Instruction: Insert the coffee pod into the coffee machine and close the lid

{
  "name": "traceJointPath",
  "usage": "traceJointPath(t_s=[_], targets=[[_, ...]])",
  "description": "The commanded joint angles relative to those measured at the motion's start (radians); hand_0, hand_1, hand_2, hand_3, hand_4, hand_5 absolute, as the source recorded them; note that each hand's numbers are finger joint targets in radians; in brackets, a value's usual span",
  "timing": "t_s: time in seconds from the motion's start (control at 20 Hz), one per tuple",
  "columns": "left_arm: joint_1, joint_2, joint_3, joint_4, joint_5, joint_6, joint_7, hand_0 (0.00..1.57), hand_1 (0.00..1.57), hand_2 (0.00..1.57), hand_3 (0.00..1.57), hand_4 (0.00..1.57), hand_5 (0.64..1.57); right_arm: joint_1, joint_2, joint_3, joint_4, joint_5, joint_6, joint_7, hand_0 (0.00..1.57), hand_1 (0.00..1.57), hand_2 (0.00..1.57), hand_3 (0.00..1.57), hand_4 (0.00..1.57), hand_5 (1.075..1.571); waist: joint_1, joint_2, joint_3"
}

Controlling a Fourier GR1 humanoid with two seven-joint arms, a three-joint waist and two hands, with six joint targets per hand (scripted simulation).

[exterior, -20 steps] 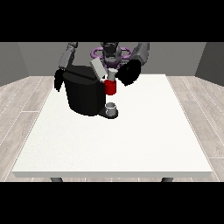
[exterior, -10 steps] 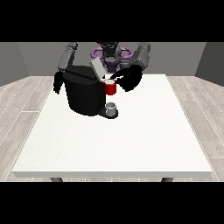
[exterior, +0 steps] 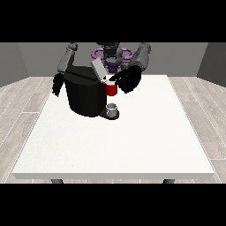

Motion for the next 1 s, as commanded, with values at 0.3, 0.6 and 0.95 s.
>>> traceJointPath(t_s=[0.3, 0.6, 0.95], targets=[[0.118, -0.116, 0.033, -0.015, 0.101, -0.019, -0.111, 0.0, 0.0, 0.0, 0.0, 0.0, 1.571, 0.066, -0.028, -0.035, 0.052, -0.033, 0.051, -0.035, 0.0, 0.0, 0.0, 0.0, 0.26, 1.571, 0.072, -0.099, -0.0002], [0.354, -0.242, 0.036, -0.002, 0.167, -0.046, -0.187, 0.0, 0.0, 0.0, 0.0, 0.0, 1.571, 0.287, 0.07, 0.038, 0.035, 0.021, 0.015, -0.106, 0.0, 0.0, 0.0, 0.0, 0.21, 1.571, 0.142, -0.331, -0.0005], [0.651, -0.349, 0.078, 0.021, 0.263, -0.091, -0.355, 0.0, 0.0, 0.0, 0.0, 0.21, 1.571, 0.402, 0.097, 0.129, -0.084, 0.078, -0.003, -0.036, 0.0, 0.0, 0.0, 0.0, 0.0, 1.571, 0.199, -0.577, -0.0022]])
